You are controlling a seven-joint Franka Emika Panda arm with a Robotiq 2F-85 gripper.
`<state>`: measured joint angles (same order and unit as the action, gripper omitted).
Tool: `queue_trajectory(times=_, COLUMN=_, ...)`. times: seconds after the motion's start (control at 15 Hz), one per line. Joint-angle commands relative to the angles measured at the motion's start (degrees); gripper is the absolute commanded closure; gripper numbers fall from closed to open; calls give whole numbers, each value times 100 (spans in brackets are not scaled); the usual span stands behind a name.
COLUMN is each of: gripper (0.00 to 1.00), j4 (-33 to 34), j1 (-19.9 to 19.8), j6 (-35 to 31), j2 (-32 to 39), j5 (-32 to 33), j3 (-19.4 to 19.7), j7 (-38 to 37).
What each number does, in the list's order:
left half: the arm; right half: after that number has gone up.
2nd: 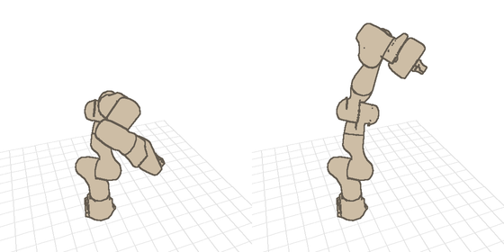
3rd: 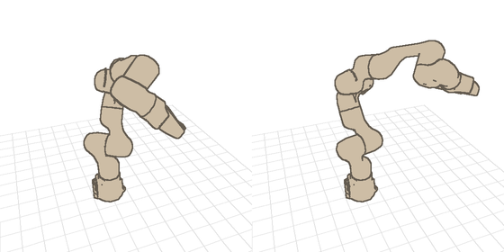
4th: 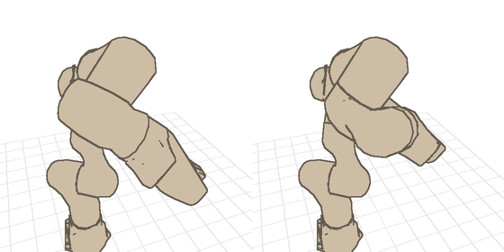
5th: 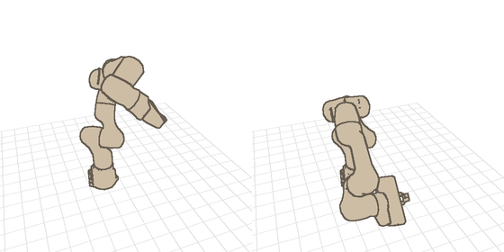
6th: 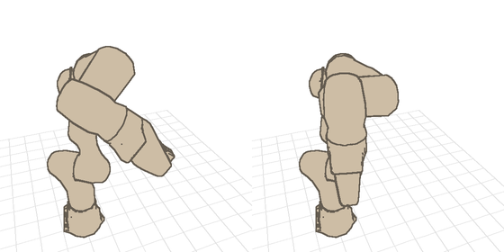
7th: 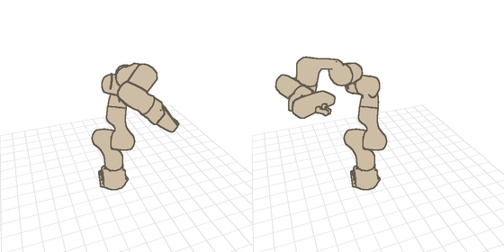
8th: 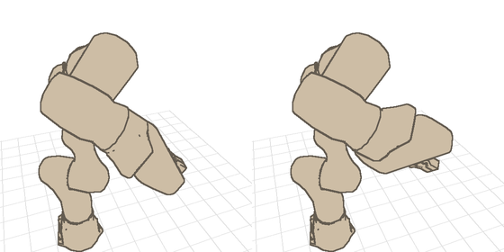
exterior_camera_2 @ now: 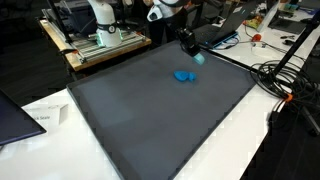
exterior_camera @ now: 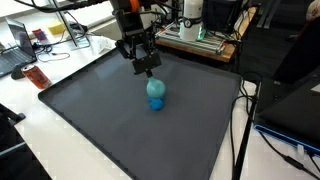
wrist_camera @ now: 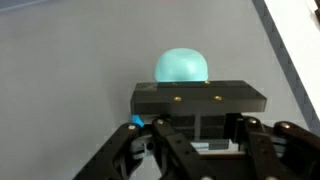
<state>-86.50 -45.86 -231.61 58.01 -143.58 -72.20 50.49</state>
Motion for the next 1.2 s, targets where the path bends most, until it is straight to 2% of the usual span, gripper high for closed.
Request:
queue_trajectory(times=0.0, gripper=47, j4=-5, j1=32, j6=28, j2=-25, j5=-46, j3=46, j7=19)
queue_trajectory(times=0.33, gripper=47, j4=0, j1=24, j6=30, j2=-16, j5=-47, j3=74, j7=23)
queue_trajectory(times=0.4, gripper=72, j4=-24, j1=197, j6=44, j2=-262, j5=48, j3=264, j7=-130)
queue_trajectory(times=0.87, gripper=72, j4=42, j1=1230, j6=-202, j2=-1177, j5=-44, j3=1023, j7=-1204)
queue_trajectory(times=1.13, gripper=72, j4=245, j1=1960, j6=-727, j2=-1520, j5=-76, j3=1575, j7=-1738)
